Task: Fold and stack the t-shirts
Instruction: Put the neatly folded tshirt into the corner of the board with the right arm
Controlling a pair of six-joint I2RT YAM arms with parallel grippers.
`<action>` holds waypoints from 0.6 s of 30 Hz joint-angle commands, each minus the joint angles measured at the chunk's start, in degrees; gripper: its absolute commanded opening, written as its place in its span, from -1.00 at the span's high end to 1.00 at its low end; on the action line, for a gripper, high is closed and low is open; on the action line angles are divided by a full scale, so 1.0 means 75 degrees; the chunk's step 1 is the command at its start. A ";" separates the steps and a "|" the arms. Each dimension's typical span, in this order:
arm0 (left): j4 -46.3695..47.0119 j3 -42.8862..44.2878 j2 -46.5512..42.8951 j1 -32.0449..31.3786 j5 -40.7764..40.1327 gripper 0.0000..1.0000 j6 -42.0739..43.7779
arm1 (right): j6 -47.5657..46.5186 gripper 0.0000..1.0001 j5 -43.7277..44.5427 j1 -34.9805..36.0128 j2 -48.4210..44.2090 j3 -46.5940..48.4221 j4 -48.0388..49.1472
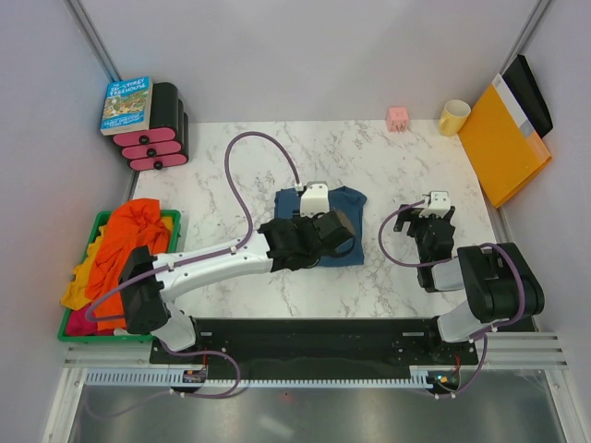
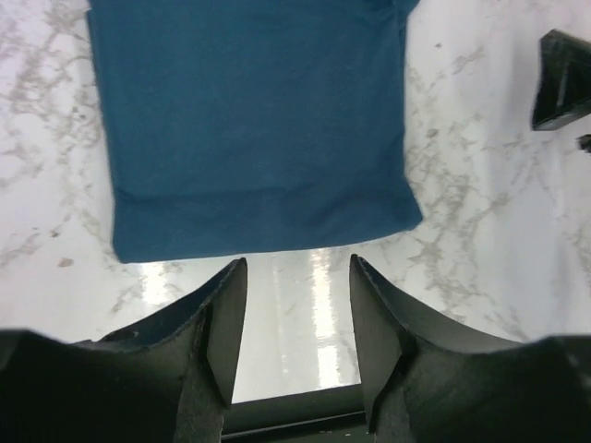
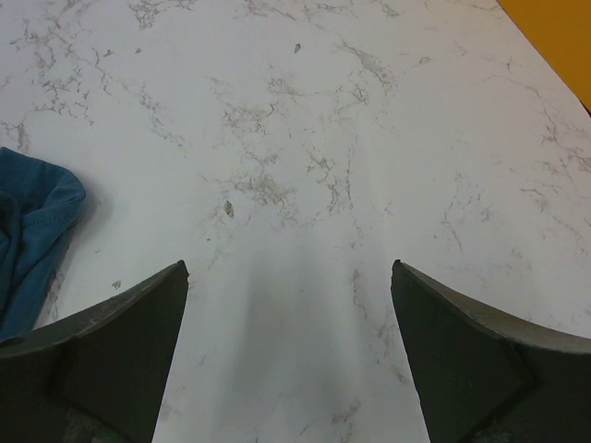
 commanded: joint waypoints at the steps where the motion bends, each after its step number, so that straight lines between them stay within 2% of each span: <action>1: -0.1075 0.0247 -0.0108 -0.0008 -0.0950 -0.18 -0.0753 | -0.0044 -0.96 -0.0506 -0.0002 -0.0065 0.0122 0.0210; 3: -0.1543 0.0319 0.0056 0.0050 -0.1091 -0.22 -0.0906 | -0.0102 -0.96 -0.0854 -0.0002 -0.0077 0.0099 0.0233; 5: -0.1674 0.0284 0.0127 0.0144 -0.1081 -0.29 -0.1036 | -0.0407 -0.96 -0.1427 -0.0002 -0.0847 0.0273 -0.0652; 6: -0.1663 0.0260 0.0231 0.0307 -0.1034 -0.31 -0.1024 | -0.0419 -0.96 -0.1559 -0.0002 -0.1163 0.0878 -0.2212; 8: -0.1640 0.0213 0.0361 0.0530 -0.0846 -0.36 -0.0978 | 0.0139 -0.96 -0.1583 -0.0141 -0.1530 0.1956 -0.4221; 9: -0.1605 0.0202 0.0454 0.0821 -0.0764 -0.38 -0.0954 | 0.0015 -0.96 -0.1839 -0.0212 -0.1460 0.3447 -0.6633; 10: -0.1384 0.0225 0.0664 0.0975 -0.0648 -0.38 -0.0699 | -0.0404 -0.96 -0.2677 -0.0224 -0.1123 0.4216 -0.7760; 11: -0.1278 0.0248 0.0817 0.1127 -0.0461 -0.38 -0.0557 | -0.0860 -0.96 -0.3440 -0.0201 -0.0888 0.5535 -0.8792; 12: -0.1160 0.0295 0.0923 0.1384 -0.0378 -0.38 -0.0440 | -0.1097 -0.96 -0.4109 -0.0212 -0.0665 0.6035 -1.0508; 13: -0.0742 0.0307 0.1144 0.1503 -0.0296 -0.38 -0.0125 | -0.1134 -0.96 -0.4858 -0.0213 -0.0373 0.6400 -1.1012; 15: -0.0213 0.0237 0.1263 0.1830 0.0008 -0.38 0.0205 | -0.0983 -0.96 -0.5484 -0.0189 -0.0335 0.6696 -1.1508; 18: 0.0760 0.0003 0.1474 0.2252 0.0699 -0.36 0.0569 | -0.0479 -0.96 -0.5347 0.0033 -0.0580 0.6241 -1.1126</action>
